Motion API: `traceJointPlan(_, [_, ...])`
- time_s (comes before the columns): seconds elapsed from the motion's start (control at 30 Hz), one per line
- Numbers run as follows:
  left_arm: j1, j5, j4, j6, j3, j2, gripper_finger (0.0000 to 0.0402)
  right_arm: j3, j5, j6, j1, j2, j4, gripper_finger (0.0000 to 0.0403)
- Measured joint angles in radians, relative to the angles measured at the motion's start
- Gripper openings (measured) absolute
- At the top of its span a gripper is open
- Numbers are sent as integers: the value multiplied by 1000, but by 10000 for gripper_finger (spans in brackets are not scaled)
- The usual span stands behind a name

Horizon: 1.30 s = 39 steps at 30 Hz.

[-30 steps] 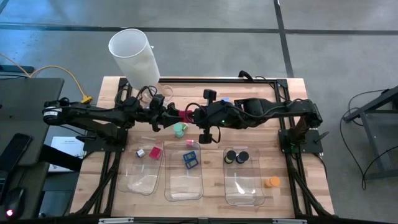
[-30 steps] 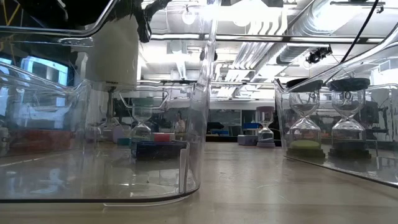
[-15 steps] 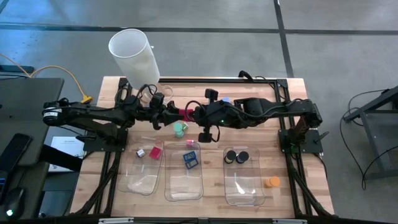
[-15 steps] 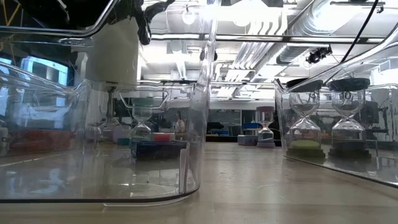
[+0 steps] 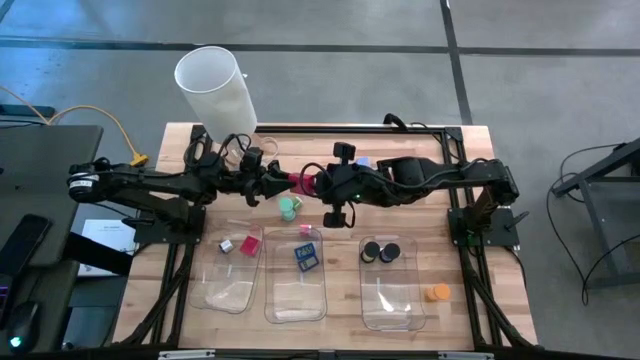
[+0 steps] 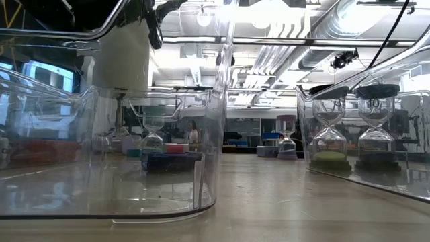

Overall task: Pick & Place Office items
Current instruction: Put the top middle red adapter into the left bin

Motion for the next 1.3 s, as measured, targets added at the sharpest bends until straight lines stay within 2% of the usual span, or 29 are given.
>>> traceJointPlan(0.3, [0,-3,8,2,0,-1,116,-1,28,-18,0,0,0,105])
traceJointPlan(0.73, [0,33,30,7,0,-3,116,-2,-23,-65,-13,-3,50,107])
traceJointPlan(1.07, [0,106,51,-11,0,-2,124,-5,-120,-101,-15,1,95,166])
traceJointPlan(1.3, [0,111,75,-15,4,-3,132,-5,-110,-132,-16,3,147,181])
